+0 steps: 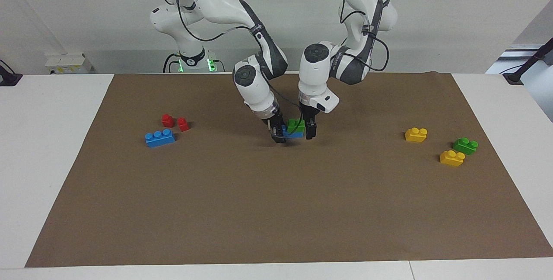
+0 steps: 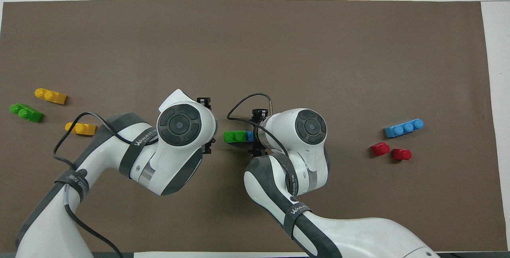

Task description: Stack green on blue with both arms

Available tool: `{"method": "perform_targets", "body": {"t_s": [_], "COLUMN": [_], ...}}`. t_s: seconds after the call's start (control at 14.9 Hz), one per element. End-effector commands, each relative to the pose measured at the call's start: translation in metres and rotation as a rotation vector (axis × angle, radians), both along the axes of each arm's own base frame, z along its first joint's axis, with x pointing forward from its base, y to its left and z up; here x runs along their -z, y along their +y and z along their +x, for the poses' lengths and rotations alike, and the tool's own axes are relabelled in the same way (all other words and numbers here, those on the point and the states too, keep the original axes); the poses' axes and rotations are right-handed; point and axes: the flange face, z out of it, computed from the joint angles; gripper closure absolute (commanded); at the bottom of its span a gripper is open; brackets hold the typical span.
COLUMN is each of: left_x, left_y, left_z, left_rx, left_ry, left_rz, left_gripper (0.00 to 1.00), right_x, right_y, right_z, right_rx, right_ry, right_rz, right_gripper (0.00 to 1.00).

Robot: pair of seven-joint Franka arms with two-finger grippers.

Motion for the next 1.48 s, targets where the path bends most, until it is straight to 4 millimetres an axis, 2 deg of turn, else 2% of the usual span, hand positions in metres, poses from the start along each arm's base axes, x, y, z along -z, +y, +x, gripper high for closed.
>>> {"method": "perform_targets", "body": {"t_s": [0.0,0.13,0.34,0.4,0.61,0.74,0.87,1.08,1.28,1.41], "left_x": [-0.025,-0.039,-0.053,-0.055,-0.066,-0.074,-0.077,-0.087,-0.098,-0.110], "left_y": [0.028,0.050,0.078,0.086,0.118,0.138,0.160,0.197,0.236,0.260], "left_z": [0.002,0.008,0.019,0.022,0.034,0.042,0.049,0.062,0.071,0.075], "left_rx": [0.046,0.074,0.150,0.189,0.292,0.392,0.498,0.660,0.886,1.034], "left_ry": [0.007,0.015,0.039,0.048,0.053,0.072,0.086,0.083,0.108,0.136], "left_rz": [0.038,0.050,0.068,0.075,0.086,0.097,0.105,0.116,0.130,0.132], "left_gripper": [0.00,0.00,0.00,0.00,0.00,0.00,0.00,0.00,0.00,0.00], "right_x": [0.003,0.003,-0.006,-0.010,-0.031,-0.055,-0.083,-0.134,-0.183,-0.218], "right_y": [-0.013,-0.024,-0.065,-0.081,-0.151,-0.200,-0.233,-0.285,-0.323,-0.328], "right_z": [0.005,0.010,0.027,0.033,0.056,0.070,0.081,0.080,0.072,0.067], "right_rx": [0.044,0.023,-0.016,-0.067,-0.217,-0.418,-0.609,-0.852,-1.027,-1.179], "right_ry": [0.011,0.025,0.054,0.053,0.022,-0.044,-0.087,-0.150,-0.149,-0.177], "right_rz": [0.011,0.007,0.011,0.014,0.026,-0.005,-0.053,-0.109,-0.197,-0.225], "right_gripper": [0.00,0.00,0.00,0.00,0.00,0.00,0.00,0.00,0.00,0.00]}}
